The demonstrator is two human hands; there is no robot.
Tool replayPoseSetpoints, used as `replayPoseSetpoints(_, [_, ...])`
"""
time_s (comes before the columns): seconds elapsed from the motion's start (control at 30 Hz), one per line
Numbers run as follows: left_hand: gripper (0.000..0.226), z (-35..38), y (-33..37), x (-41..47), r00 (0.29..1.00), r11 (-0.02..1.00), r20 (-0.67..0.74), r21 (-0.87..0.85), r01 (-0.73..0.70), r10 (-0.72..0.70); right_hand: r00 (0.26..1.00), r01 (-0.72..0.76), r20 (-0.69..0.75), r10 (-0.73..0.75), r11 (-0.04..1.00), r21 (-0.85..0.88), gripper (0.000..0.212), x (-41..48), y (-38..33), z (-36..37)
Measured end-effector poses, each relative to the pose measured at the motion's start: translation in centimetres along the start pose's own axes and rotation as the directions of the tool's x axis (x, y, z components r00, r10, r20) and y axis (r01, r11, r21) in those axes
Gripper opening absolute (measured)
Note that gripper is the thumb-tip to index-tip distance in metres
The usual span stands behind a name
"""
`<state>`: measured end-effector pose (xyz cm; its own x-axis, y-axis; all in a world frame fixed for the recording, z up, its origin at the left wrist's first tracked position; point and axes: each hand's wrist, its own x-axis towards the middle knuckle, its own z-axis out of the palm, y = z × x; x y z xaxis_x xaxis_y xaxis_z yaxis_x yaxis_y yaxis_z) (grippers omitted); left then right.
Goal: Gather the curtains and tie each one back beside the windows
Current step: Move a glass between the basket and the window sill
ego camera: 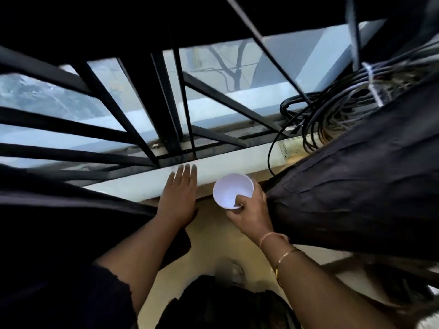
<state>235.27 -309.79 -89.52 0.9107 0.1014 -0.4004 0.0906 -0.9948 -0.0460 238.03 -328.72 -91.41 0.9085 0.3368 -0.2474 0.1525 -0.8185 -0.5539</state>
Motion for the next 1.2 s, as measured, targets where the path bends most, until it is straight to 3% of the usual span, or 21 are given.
replayPoseSetpoints(0.1, [0.088,-2.2,0.2,-3.7,0.993,0.994,0.082,-0.067,0.085,-0.079,1.000,0.001,0.025,-0.002,1.000,0.032,0.015,-3.4,-2.3,-2.2])
replayPoseSetpoints(0.23, [0.080,-6.2,1.9,-8.6,0.985,0.988,0.149,-0.113,0.106,-0.089,1.000,-0.019,0.014,0.017,0.995,0.094,0.016,-9.1,-4.9,-5.9])
replayPoseSetpoints(0.53, [0.066,-13.7,8.5,-19.8,0.997,0.978,0.042,-0.205,-0.049,0.059,0.938,-0.216,-0.200,0.282,0.930,0.297,0.020,-22.9,-5.9,-14.9])
replayPoseSetpoints(0.67, [0.065,-15.1,11.7,-23.8,0.949,0.948,0.013,-0.054,-0.314,0.315,0.825,-0.321,-0.334,0.456,0.864,0.387,0.024,-29.1,-2.8,-19.1])
replayPoseSetpoints(0.73, [0.065,-15.5,12.9,-25.0,0.925,0.925,0.032,0.029,-0.379,0.378,0.767,-0.342,-0.391,0.509,0.840,0.422,0.025,-31.9,-0.7,-20.5])
replayPoseSetpoints(0.9, [0.068,-16.8,19.6,-27.4,0.897,0.896,-0.011,0.065,-0.440,0.441,0.665,-0.375,-0.438,0.605,0.778,0.504,0.023,-38.1,5.3,-22.7])
replayPoseSetpoints(1.0, [0.067,-16.9,25.5,-29.1,0.879,0.881,-0.064,0.006,-0.472,0.472,0.640,-0.391,-0.418,0.644,0.742,0.544,0.025,-41.1,9.4,-23.5])
replayPoseSetpoints(1.2, [0.066,-14.7,36.4,-32.0,0.876,0.872,0.027,-0.113,-0.476,0.481,0.590,-0.443,-0.428,0.684,0.718,0.536,0.028,-46.0,17.4,-25.3])
